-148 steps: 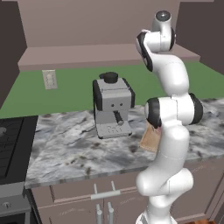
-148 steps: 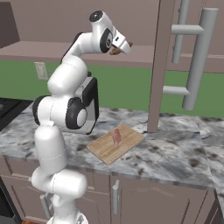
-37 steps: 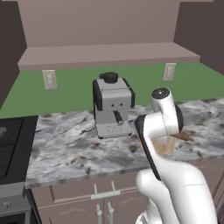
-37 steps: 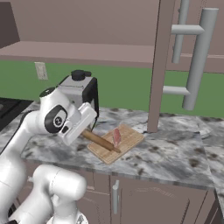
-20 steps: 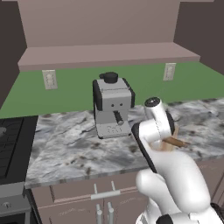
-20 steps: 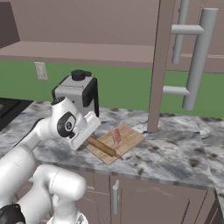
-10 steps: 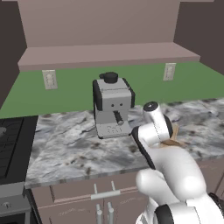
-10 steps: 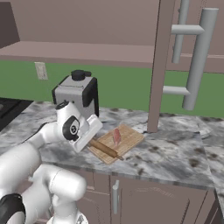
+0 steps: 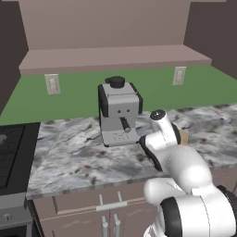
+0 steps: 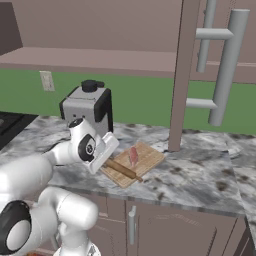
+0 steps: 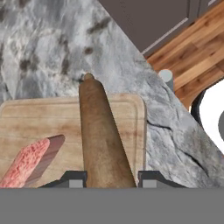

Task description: Open the cabinet, retrieve the rolling pin, and place it next to the meat on the cutting board to prepare for tenderizing.

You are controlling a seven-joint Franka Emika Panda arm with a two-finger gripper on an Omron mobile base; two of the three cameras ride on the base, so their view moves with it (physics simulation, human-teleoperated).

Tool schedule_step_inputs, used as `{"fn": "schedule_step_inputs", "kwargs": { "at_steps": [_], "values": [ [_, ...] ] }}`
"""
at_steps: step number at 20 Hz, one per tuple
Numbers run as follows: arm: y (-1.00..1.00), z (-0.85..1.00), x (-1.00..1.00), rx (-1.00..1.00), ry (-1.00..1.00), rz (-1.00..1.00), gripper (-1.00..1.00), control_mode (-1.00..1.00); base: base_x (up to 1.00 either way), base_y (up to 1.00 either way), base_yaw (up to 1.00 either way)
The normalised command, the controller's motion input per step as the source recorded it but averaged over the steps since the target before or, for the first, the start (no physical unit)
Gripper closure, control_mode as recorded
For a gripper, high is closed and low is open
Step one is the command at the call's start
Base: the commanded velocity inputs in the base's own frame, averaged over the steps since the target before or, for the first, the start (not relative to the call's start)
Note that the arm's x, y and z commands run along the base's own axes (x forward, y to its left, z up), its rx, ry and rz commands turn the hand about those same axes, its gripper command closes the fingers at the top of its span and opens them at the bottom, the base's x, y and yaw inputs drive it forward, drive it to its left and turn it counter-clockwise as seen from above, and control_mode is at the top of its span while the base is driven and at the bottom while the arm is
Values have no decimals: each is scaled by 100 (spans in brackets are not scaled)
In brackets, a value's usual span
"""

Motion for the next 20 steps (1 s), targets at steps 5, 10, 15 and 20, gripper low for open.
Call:
{"fn": "schedule_step_inputs", "kwargs": {
  "at_steps": [5, 10, 15, 20],
  "values": [
    [0, -16, 30, 0, 0, 0, 100, -100, 0, 0, 0],
    [0, -15, 32, 0, 0, 0, 100, -100, 0, 0, 0],
    [-1, -18, 18, 0, 0, 0, 100, -100, 0, 0, 0],
    [0, -28, 2, 0, 0, 0, -100, -100, 0, 0, 0]
  ]
}}
